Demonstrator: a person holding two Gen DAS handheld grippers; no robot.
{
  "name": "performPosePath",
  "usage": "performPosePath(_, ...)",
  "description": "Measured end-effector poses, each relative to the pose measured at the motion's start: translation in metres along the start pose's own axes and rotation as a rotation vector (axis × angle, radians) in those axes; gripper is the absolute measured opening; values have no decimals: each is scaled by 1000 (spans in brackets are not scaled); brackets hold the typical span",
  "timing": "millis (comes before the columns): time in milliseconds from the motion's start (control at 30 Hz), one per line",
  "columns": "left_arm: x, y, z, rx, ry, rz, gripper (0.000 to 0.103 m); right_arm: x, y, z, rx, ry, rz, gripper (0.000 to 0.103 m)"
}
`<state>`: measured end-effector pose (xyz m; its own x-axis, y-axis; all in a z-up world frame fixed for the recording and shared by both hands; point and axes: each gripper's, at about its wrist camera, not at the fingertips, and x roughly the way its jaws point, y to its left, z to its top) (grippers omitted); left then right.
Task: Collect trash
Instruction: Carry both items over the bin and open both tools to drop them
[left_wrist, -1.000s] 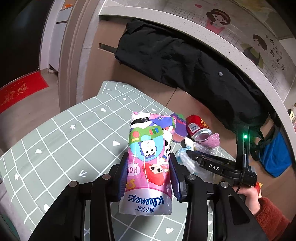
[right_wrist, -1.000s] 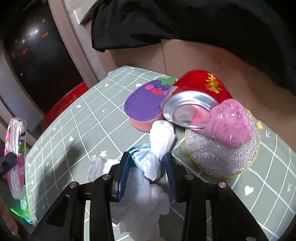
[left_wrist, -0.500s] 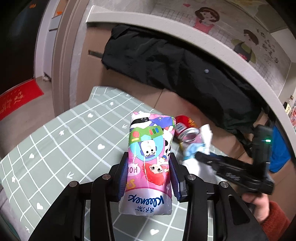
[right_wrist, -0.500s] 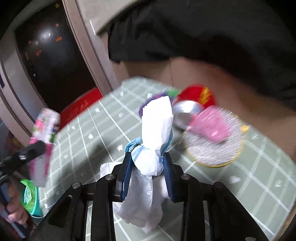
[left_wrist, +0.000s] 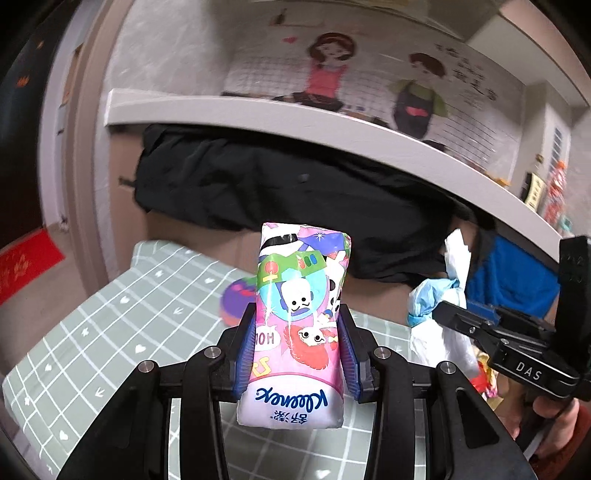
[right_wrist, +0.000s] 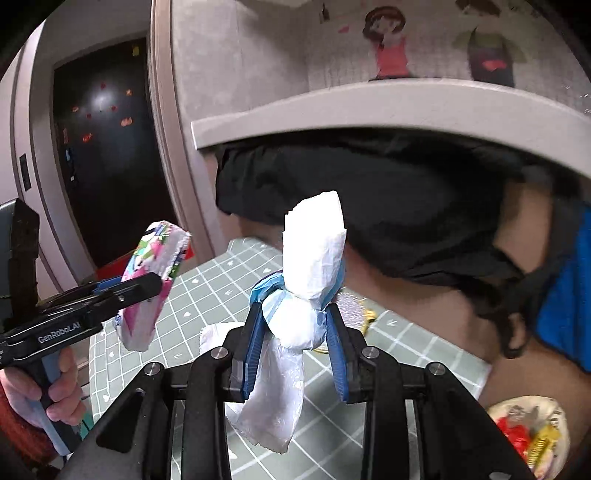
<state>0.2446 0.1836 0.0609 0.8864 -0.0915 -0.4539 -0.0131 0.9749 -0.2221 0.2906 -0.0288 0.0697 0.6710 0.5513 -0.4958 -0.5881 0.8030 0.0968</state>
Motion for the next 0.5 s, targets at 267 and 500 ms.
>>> performPosePath(267, -4, -82, 5, 128, -59, -37, 41, -65, -41, -9, 34, -105, -91, 30)
performPosePath(500, -2, -150, 3, 207, -83, -83, 41, -124, -78, -23, 47, -166, -198, 30)
